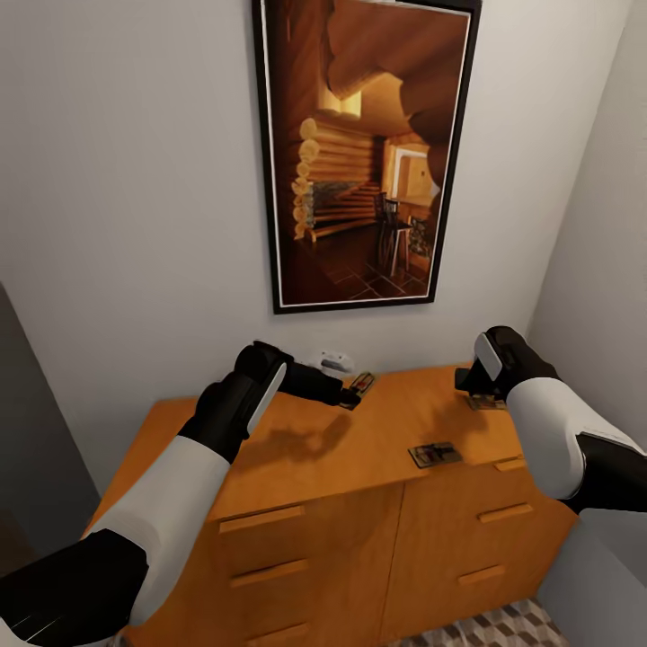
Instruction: Take the four mousetraps from the cabinet in the bathroom and place them on the bathroom floor. Make sure all four end up on the same floor surface, and ensure that at least two of them are either under or directly next to the same bathroom sink.
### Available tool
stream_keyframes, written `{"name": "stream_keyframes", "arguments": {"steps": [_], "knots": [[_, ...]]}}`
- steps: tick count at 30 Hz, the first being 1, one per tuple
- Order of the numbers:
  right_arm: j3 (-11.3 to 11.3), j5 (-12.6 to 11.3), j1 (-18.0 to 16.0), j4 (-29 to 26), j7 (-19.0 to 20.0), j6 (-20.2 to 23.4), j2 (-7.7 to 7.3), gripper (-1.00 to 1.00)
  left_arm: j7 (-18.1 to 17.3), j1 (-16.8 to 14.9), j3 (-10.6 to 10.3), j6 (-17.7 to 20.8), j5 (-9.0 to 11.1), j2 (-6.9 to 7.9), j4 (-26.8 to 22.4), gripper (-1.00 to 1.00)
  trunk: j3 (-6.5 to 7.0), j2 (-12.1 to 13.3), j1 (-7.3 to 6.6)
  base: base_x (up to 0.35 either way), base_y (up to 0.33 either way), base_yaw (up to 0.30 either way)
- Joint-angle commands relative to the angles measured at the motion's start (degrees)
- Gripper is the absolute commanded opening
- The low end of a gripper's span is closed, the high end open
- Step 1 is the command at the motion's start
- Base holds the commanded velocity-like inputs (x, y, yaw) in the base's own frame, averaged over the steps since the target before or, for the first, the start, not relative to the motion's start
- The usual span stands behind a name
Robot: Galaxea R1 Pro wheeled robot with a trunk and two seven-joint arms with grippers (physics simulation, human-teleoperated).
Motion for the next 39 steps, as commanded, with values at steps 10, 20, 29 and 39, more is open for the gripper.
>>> {"name": "stream_keyframes", "arguments": {"steps": [10,20,29,39], "knots": [[-0.45,0.06,-0.05,-0.10,0.17,0.17,0.06,-1.00,-0.17,-0.04,0.03,0.28,-0.19,-0.01,-0.06,-1.00,-0.07,-0.04,-0.04,-0.345,0.000,0.000],[-0.43,0.03,-0.05,-0.10,0.22,0.17,0.12,-1.00,-0.17,-0.04,0.02,0.28,-0.25,-0.01,-0.06,-1.00,-0.07,-0.04,-0.04,-0.345,0.000,0.000],[-0.43,0.03,0.00,0.01,0.22,0.17,0.43,-1.00,-0.17,-0.04,-0.03,0.28,-0.25,-0.01,-0.04,-1.00,-0.07,-0.04,-0.04,-0.345,0.000,0.000],[-0.43,-0.05,0.03,0.80,0.25,0.17,0.82,-1.00,-0.17,-0.04,-0.06,0.28,-0.25,-0.01,-0.04,-1.00,-0.07,-0.04,-0.04,-0.345,0.000,0.000]]}}
